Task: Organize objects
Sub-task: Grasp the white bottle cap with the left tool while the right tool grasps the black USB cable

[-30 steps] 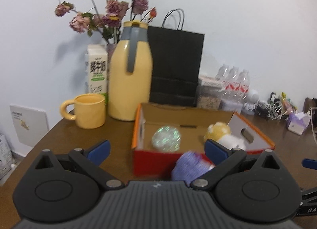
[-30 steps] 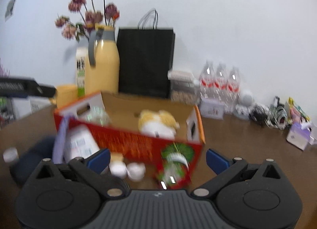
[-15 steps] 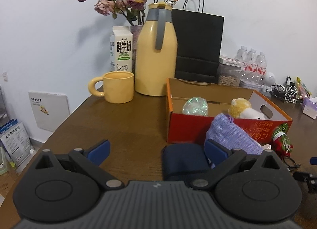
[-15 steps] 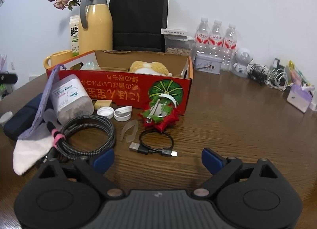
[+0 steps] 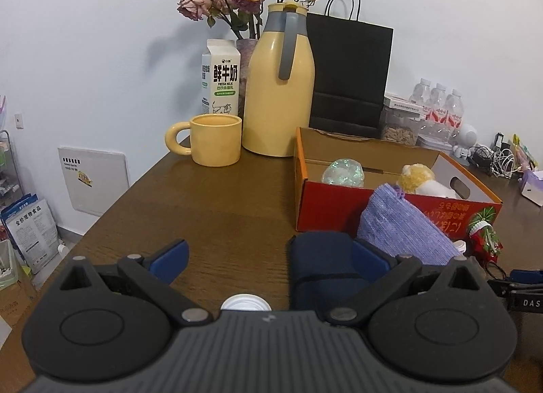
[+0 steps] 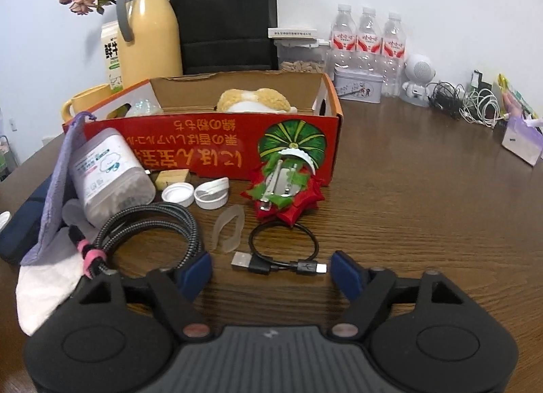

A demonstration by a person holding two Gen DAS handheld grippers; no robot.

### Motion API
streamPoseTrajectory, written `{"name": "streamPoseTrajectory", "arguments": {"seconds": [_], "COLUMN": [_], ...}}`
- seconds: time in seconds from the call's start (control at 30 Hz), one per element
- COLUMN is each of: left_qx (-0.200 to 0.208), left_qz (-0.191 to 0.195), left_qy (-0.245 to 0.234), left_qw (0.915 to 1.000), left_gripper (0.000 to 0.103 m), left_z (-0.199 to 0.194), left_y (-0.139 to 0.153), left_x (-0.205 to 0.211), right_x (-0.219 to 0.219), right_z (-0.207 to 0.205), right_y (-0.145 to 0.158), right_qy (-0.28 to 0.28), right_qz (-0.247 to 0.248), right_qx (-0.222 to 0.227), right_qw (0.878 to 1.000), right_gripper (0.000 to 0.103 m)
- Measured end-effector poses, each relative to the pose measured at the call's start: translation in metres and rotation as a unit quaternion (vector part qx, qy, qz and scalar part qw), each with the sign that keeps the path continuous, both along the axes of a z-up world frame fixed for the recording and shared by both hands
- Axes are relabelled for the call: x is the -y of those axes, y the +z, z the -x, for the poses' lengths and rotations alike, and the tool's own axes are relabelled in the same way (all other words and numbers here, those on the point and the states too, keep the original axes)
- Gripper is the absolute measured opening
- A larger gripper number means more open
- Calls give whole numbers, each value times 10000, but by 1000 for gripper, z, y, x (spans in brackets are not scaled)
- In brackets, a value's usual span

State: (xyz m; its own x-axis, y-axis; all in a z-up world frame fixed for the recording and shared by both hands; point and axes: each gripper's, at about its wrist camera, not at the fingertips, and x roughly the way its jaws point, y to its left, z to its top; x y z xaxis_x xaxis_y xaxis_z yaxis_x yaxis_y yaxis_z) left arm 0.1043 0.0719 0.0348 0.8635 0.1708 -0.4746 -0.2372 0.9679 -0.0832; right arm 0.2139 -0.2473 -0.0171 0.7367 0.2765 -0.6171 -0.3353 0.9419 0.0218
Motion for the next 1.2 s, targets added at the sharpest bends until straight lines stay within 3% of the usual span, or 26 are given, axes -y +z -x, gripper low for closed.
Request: {"name": "streamPoseTrajectory", "arguments": {"seconds": [0.07,0.27,0.3,0.37,0.47,0.67,0.77,0.83,0.9,0.93,1.07,1.2], "left_qx": [-10,-40,-45,-53,-81,-149,-176,-181,-181,-184,-179,-150], "left_qz": [3,-26,-31,-36,-44,-72,-76,-84,-85,-85,-80,-56], "left_qy": [-1,-3,9,31,80,155,181,201,230,243,228,208], "left_qw": [10000,10000,10000,10000,9999,9997,9997,9996,9995,9995,9995,9997], "left_gripper": [103,103,103,103,103,103,103,103,103,103,103,103], "left_z": [0,2,2,3,5,9,11,12,13,13,12,15], "left_y": [0,-1,-2,-2,-3,-4,-5,-4,-4,-4,-4,-4], "left_x": [1,4,3,2,1,-2,-3,-4,-5,-4,-3,-4], "right_x": [1,2,3,5,9,15,16,17,16,15,4,-8], "right_z": [1,6,7,10,15,23,25,26,25,25,23,14], "right_y": [0,2,2,4,5,7,7,8,8,7,8,4], "right_qy": [9,45,41,16,-20,-22,1,-54,-90,-43,353,707], "right_qz": [-25,-3,-15,-45,-88,-167,-180,-203,-177,-174,58,394], "right_qx": [57,110,129,176,230,343,364,388,364,363,454,345], "right_qw": [10000,9999,9999,9998,9997,9993,9992,9990,9991,9992,9983,9961], "right_gripper": [53,52,47,47,22,12,12,18,50,55,51,34]}}
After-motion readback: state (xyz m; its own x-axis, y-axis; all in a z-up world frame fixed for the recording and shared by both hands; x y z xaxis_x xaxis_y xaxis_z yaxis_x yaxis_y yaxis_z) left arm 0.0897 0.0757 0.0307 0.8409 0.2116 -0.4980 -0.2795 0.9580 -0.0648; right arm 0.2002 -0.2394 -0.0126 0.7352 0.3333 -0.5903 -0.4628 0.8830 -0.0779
